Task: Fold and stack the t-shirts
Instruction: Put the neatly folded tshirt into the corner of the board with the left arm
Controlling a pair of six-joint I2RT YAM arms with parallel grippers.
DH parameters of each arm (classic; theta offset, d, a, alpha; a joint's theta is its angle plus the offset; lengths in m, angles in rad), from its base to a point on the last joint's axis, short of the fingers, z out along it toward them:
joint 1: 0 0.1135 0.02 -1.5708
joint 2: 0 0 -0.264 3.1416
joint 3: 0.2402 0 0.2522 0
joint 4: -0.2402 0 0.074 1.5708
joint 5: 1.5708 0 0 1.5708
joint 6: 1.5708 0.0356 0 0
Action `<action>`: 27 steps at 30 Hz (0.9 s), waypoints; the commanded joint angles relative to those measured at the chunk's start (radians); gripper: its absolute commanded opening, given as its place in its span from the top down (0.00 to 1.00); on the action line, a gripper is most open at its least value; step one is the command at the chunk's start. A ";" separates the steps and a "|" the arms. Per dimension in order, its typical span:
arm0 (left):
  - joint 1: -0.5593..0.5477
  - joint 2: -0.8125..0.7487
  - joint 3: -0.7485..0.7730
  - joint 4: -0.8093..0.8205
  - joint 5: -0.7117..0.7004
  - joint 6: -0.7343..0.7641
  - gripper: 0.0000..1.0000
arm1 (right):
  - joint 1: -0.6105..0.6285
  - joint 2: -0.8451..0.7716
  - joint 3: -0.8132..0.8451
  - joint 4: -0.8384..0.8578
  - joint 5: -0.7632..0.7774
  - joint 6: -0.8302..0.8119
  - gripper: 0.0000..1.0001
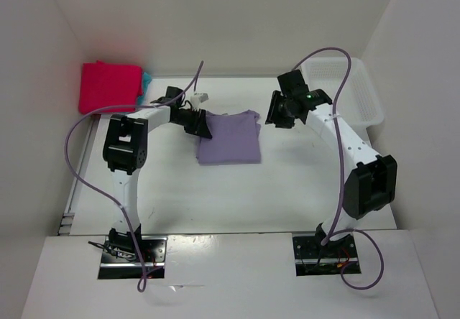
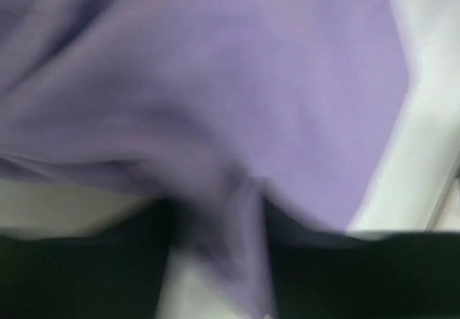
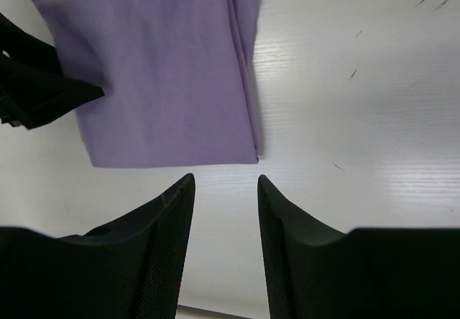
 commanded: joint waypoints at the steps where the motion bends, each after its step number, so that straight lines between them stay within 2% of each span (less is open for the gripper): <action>1: -0.012 0.127 -0.020 -0.088 0.014 -0.039 0.75 | -0.003 -0.050 0.067 -0.039 0.069 0.013 0.54; 2: -0.002 0.140 -0.011 -0.088 0.023 -0.040 0.86 | -0.003 -0.050 0.080 -0.052 0.069 0.013 0.54; 4: 0.008 0.153 0.000 -0.097 0.023 -0.040 1.00 | -0.003 -0.050 0.080 -0.062 0.078 0.004 0.54; 10: 0.037 0.111 0.092 -0.161 -0.004 0.038 1.00 | -0.003 -0.050 0.100 -0.071 0.098 -0.006 0.54; 13: 0.048 0.022 0.146 -0.184 -0.193 0.149 1.00 | -0.012 -0.040 0.109 -0.080 0.108 -0.016 0.54; 14: 0.048 -0.026 0.158 -0.184 -0.331 0.216 1.00 | -0.012 -0.040 0.120 -0.080 0.108 -0.016 0.54; 17: 0.048 -0.094 0.167 -0.143 -0.551 0.318 1.00 | -0.012 -0.019 0.143 -0.080 0.119 -0.026 0.54; 18: 0.048 -0.094 0.179 -0.114 -0.689 0.377 1.00 | -0.012 -0.008 0.143 -0.091 0.128 -0.036 0.54; 21: 0.070 -0.094 0.225 -0.063 -0.869 0.459 1.00 | -0.012 0.004 0.167 -0.091 0.138 -0.046 0.54; 27: 0.080 -0.033 0.327 0.012 -1.073 0.563 1.00 | -0.012 0.024 0.178 -0.091 0.147 -0.046 0.54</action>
